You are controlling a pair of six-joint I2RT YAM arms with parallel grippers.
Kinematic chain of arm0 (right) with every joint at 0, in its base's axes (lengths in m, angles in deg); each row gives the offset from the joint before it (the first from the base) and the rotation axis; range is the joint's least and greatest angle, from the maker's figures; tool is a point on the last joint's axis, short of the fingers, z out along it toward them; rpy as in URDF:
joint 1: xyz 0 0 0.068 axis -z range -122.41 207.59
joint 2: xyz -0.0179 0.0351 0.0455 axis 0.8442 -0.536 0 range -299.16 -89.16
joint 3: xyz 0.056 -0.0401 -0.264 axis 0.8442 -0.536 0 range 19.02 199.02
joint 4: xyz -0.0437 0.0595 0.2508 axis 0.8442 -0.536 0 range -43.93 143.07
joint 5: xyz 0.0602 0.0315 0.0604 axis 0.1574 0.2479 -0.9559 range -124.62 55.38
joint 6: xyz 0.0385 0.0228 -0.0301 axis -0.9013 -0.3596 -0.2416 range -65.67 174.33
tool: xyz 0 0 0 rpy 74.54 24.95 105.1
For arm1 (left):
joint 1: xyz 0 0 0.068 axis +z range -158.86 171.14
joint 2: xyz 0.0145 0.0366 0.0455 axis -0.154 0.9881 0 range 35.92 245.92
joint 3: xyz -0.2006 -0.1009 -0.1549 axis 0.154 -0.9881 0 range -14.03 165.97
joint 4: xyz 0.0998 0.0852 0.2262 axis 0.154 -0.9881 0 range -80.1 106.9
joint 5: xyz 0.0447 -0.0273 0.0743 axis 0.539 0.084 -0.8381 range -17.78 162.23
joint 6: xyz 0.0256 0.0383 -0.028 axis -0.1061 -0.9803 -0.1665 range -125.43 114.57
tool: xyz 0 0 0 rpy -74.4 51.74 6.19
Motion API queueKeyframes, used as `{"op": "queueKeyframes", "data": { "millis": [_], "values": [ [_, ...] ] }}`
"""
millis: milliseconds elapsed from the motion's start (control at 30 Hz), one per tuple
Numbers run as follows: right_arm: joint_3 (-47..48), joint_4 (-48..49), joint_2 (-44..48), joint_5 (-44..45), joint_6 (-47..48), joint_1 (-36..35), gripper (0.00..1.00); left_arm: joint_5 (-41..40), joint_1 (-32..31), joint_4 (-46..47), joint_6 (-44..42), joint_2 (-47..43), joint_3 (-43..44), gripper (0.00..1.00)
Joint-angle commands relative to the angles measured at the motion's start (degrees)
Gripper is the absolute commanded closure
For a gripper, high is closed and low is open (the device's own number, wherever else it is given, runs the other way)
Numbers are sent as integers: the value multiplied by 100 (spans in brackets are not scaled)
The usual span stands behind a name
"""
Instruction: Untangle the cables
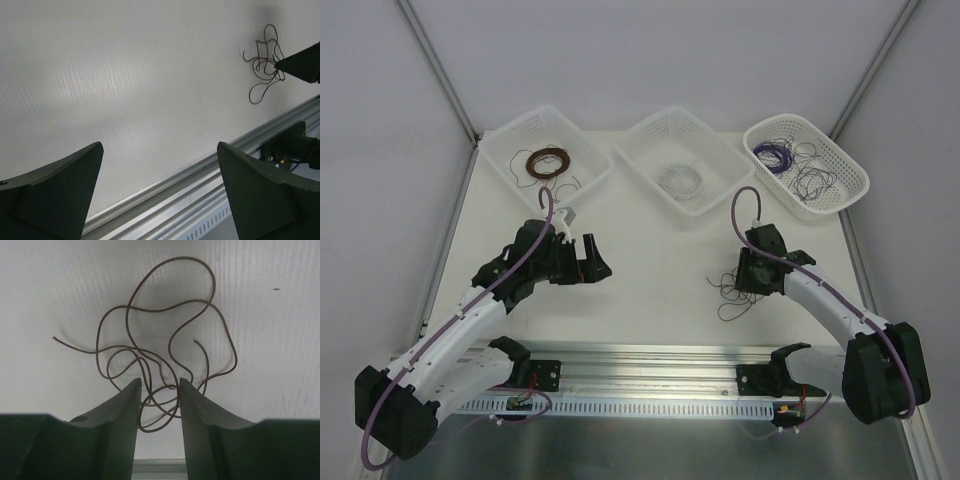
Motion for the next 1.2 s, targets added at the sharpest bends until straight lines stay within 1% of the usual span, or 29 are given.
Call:
{"op": "queueKeyframes", "data": {
  "millis": [0,67,100,133,167,200,267,400,433,533,567,700,733,800,833,933,1033,1167],
  "values": [
    [262,-64,-215,495,-31,-374,62,50,-247,78,448,-172,-278,1],
    [341,-170,-269,812,-110,-551,73,-3,-310,78,544,-198,-401,1],
    [394,-257,-251,882,-154,-778,82,6,-371,86,588,-207,-428,1],
    [446,-319,-208,918,-180,-893,85,-3,-389,86,615,-207,-446,1],
    [647,-459,-181,1005,-189,-1025,91,-38,-433,86,650,-216,-454,1],
    [762,-539,-155,1050,-224,-1296,94,-64,-459,86,659,-207,-463,1],
    [1174,-714,-41,1094,-242,-1543,99,-91,-556,86,703,-198,-411,1],
    [1790,-874,258,752,-277,-2088,99,-170,-749,86,756,-102,-235,1],
    [1861,-830,311,473,-277,-2159,99,-179,-845,86,756,-76,-191,1],
    [2029,-523,461,6,-277,-2440,99,-258,-1030,121,764,48,37,1],
    [2029,-339,470,-100,-268,-2502,98,-284,-1170,130,756,91,151,1],
    [1819,233,382,-505,-268,-2818,98,-399,-1408,270,782,232,319,1],
    [1766,347,356,-810,-312,-2845,99,-399,-1452,349,773,250,336,1],
    [1599,760,320,-1049,-452,-2924,99,-425,-1610,604,668,267,319,2],
    [1564,892,312,-1233,-470,-2951,99,-442,-1654,692,433,276,310,2],
    [1598,1043,259,-1253,-488,-3074,99,-592,-1839,965,-103,259,196,3],
    [1765,850,189,-1069,-295,-3188,99,-645,-1883,1158,-185,171,108,5],
    [1818,796,39,-1121,-110,-3302,99,-443,-1927,1422,-369,197,73,10]
  ]
}}
